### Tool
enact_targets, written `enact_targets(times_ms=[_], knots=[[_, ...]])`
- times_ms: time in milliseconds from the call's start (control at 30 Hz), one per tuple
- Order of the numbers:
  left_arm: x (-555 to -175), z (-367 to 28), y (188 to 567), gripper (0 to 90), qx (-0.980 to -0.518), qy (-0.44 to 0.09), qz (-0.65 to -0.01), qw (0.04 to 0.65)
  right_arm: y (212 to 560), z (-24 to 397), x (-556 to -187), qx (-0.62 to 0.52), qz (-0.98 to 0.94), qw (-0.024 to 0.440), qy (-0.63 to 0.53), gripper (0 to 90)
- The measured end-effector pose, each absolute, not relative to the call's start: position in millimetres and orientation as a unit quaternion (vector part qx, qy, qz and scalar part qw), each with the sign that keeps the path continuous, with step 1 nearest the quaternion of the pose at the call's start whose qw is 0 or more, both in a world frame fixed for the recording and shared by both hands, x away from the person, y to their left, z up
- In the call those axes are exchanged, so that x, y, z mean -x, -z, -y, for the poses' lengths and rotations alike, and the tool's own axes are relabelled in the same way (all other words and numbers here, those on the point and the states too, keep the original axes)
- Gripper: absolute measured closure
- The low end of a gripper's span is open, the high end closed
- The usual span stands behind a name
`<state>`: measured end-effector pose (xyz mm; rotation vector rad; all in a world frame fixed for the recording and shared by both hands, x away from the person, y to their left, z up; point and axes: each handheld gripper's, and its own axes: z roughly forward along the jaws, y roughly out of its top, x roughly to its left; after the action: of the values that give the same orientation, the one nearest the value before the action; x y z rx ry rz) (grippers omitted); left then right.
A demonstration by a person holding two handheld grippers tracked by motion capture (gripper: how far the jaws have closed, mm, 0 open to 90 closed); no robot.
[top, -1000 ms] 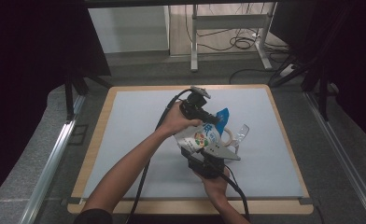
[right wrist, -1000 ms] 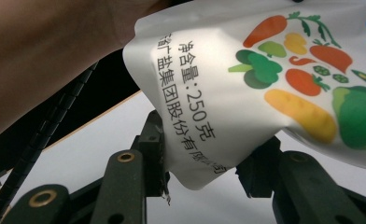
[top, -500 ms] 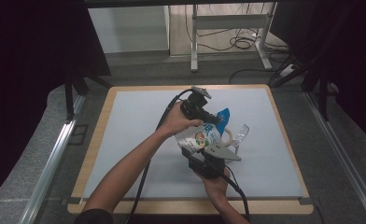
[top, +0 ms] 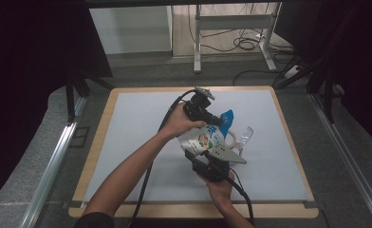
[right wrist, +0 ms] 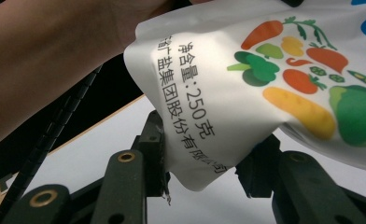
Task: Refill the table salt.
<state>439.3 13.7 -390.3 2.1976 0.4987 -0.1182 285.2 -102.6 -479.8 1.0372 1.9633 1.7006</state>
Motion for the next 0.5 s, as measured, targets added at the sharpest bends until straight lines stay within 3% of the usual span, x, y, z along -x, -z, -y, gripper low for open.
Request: enact_targets(times_ms=[500], knots=[[-440.9, -9.9, 390.9, 90.0, -0.883, 0.048, -0.199, 0.422, 478.5, 101.7, -285.5, -0.373, -0.684, 0.172, -0.603, 60.0]])
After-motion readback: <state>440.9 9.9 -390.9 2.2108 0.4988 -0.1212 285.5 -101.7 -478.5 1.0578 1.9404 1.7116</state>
